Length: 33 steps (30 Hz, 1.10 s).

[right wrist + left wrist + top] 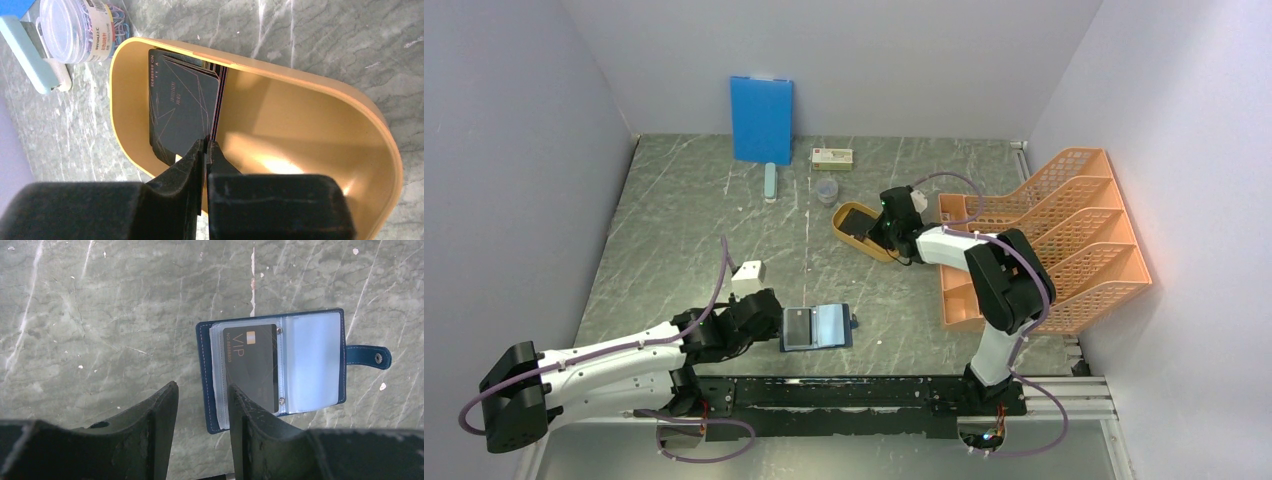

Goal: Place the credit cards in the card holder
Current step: Pick up the credit card from the storage box.

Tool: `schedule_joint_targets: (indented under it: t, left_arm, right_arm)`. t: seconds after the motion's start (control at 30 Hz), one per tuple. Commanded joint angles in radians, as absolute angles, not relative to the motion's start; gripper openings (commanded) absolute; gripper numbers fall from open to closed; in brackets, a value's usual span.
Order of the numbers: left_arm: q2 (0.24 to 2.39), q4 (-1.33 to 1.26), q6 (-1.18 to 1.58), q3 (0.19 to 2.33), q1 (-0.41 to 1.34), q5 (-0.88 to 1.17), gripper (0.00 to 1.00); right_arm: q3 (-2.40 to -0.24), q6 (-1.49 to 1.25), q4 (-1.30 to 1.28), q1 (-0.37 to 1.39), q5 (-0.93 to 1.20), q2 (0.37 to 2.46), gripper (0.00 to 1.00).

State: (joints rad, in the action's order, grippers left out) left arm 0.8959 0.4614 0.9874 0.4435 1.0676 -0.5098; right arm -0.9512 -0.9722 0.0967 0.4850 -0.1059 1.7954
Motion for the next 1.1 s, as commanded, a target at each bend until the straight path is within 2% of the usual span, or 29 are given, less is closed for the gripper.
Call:
schedule_joint_targets:
  t: [0.0,0.07,1.07]
  left_arm:
    - [0.896,0.455,0.987,0.458,1.065,-0.497,0.46]
    - [0.894,0.456,0.988,0.456,1.065,-0.497,0.46]
    - [0.858,0.479,0.999,0.45,1.065,-0.508,0.46]
  right_arm:
    - [-0.93,-0.968,0.066,0.476,-0.111,1.772,0.03]
    - [-0.927,-0.971,0.074,0.474,-0.104,1.766,0.0]
    - [-0.949,-1.052,0.049,0.475,-0.075,1.659,0.0]
